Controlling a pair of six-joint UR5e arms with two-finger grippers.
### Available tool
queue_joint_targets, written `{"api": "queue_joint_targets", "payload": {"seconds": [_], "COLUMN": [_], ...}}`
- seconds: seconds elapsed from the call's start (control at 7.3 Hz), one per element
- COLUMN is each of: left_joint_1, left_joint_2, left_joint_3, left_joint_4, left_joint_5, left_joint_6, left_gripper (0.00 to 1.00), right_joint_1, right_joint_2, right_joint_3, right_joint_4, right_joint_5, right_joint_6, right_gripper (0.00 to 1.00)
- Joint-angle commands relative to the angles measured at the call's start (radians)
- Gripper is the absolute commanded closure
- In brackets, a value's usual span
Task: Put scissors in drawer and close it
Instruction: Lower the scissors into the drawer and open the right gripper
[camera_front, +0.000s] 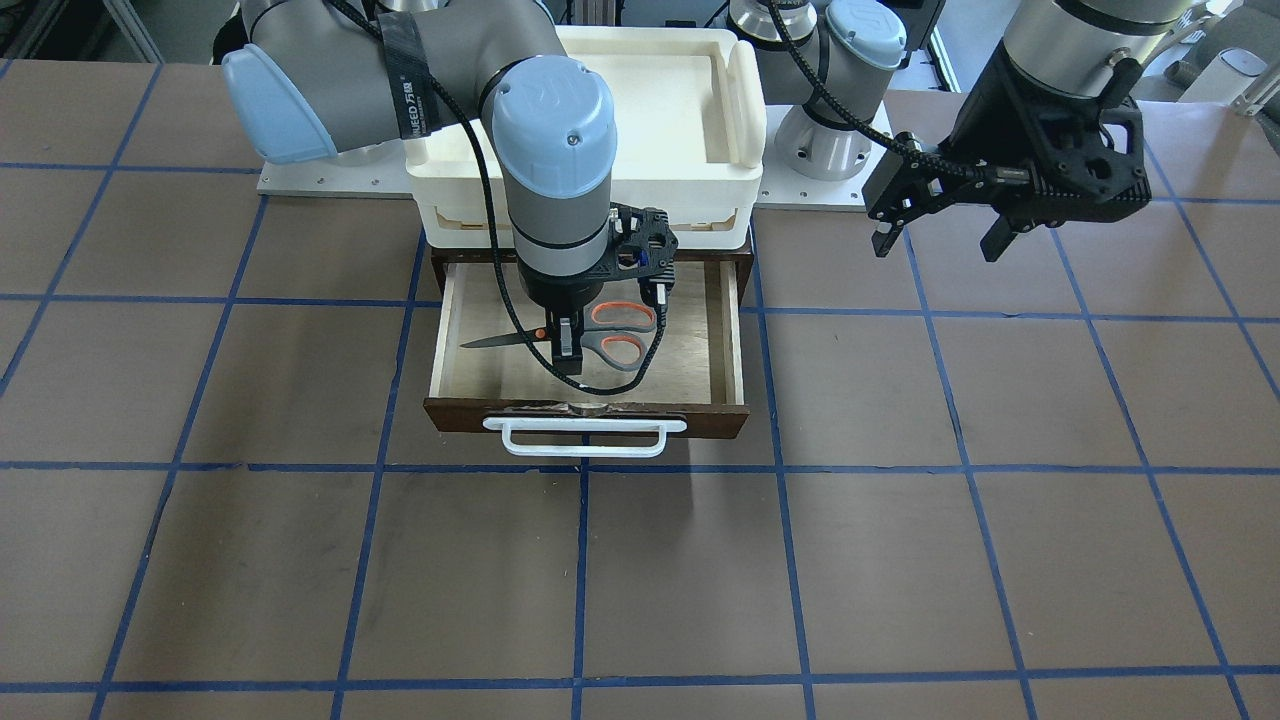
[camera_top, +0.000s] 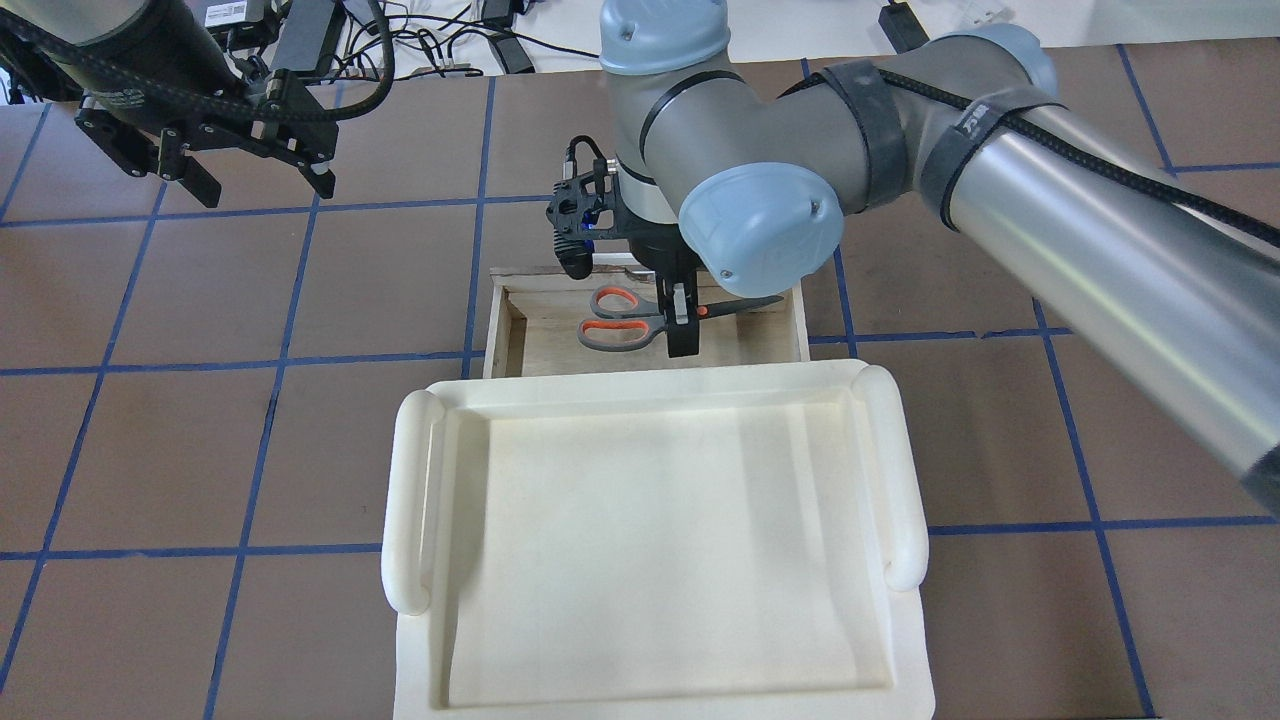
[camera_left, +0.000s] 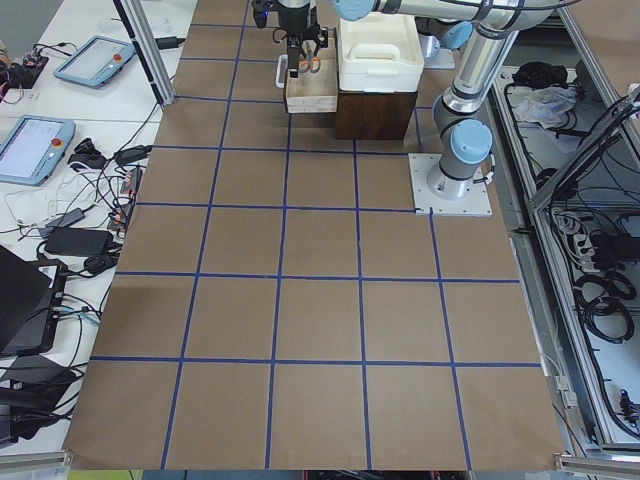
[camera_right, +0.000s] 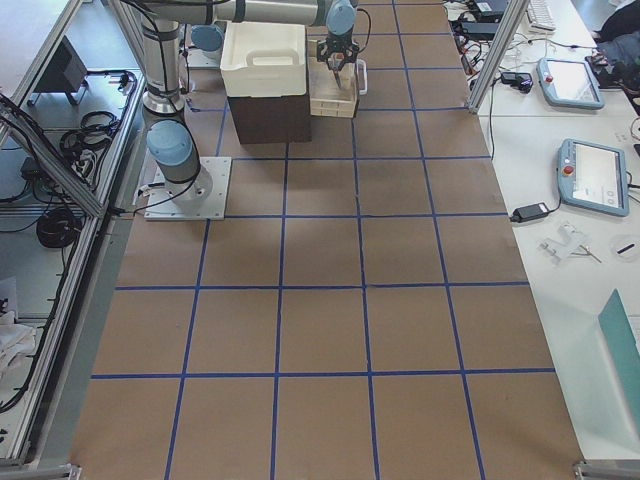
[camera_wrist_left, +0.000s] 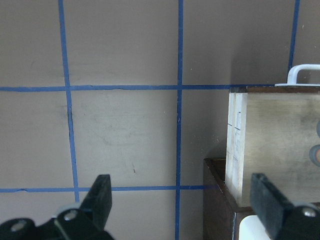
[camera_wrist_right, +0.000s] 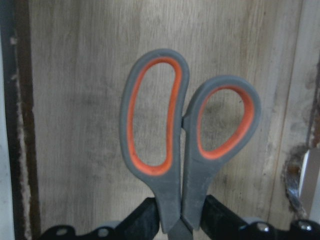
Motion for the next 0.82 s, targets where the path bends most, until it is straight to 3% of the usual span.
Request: {"api": "queue_joint_targets", "payload": {"seconds": [0.0,0.41,0.68], "left_joint_1": [0.0,0.0,0.0], "left_joint_2": [0.001,0.0,0.0], "left_joint_3": [0.0,0.0,-0.002], "left_joint_4": [0.0,0.0,0.0], "left_joint_5": [-0.001,-0.001,-0.001], "left_joint_6": [0.0,0.0,0.0], "left_gripper": [0.0,0.0,0.0], "right_joint_1": [0.023,0.023,0.023], "right_joint_2": [0.026,0.038,0.038], "right_joint_3": [0.0,0.0,0.0], "right_joint_4": [-0.004,-0.005,-0.005], "right_joint_5": [0.0,-0.002,0.001], "right_joint_6": [0.003,0.003,0.003], "right_gripper": [1.0,1.0,0.73]}}
